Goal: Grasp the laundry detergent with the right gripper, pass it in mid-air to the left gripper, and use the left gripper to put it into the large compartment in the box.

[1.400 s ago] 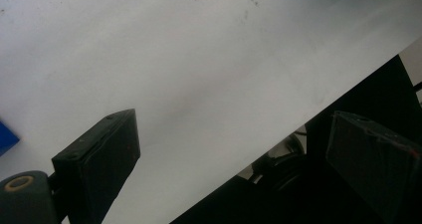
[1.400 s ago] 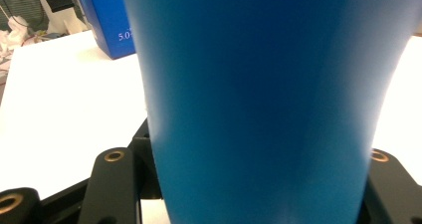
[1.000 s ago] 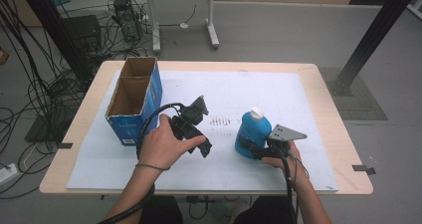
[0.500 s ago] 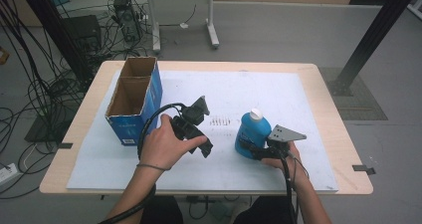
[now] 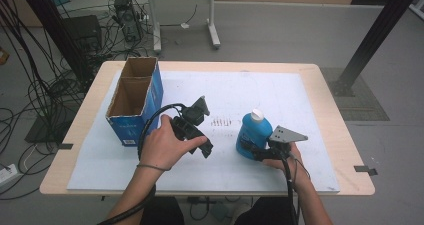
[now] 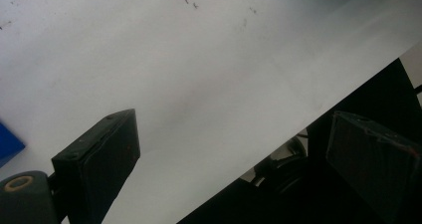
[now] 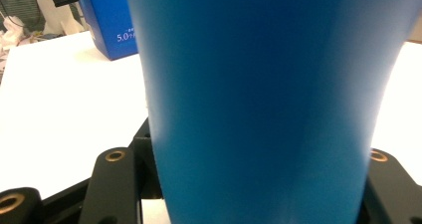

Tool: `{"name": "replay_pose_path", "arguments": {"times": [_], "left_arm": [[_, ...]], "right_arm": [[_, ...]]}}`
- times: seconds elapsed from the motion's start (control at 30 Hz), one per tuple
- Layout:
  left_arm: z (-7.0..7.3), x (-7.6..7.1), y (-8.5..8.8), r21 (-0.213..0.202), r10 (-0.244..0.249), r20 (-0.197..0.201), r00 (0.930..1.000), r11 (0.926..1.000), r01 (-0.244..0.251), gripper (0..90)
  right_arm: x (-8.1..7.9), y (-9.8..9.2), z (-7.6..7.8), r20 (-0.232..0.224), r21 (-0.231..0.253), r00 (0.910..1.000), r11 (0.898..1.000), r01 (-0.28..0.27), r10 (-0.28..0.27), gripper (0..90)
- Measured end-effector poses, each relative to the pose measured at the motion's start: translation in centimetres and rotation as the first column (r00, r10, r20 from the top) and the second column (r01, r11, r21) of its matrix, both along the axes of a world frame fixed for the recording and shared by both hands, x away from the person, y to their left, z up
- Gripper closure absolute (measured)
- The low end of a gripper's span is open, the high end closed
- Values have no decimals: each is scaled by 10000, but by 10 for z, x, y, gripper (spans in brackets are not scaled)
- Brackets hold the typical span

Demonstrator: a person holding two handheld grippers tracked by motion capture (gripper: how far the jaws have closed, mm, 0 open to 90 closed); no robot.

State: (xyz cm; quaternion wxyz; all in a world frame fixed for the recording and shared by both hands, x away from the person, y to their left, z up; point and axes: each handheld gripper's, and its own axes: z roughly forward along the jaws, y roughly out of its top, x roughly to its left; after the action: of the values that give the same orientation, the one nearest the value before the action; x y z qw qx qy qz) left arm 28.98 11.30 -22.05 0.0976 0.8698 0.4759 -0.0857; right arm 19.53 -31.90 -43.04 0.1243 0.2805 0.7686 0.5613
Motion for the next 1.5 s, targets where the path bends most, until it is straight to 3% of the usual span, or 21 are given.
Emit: {"name": "replay_pose_path", "arguments": {"times": [1.1, 1.3, 1.5], "left_arm": [[-3, -3, 0, -31, -23, 39, 10000, 10000, 23, 69], [-1, 0, -1, -6, -146, 143, 9998, 9999, 147, 68], [4, 2, -1, -21, -651, 182, 9977, 9979, 652, 72]], "right_arm": [[0, -1, -2, 40, 78, 10000, 10000, -8, 7, 413], [2, -2, -2, 10, 89, 10000, 9999, -70, 70, 415], [6, -4, 1, -203, 136, 9997, 9998, -118, 121, 418]]}}
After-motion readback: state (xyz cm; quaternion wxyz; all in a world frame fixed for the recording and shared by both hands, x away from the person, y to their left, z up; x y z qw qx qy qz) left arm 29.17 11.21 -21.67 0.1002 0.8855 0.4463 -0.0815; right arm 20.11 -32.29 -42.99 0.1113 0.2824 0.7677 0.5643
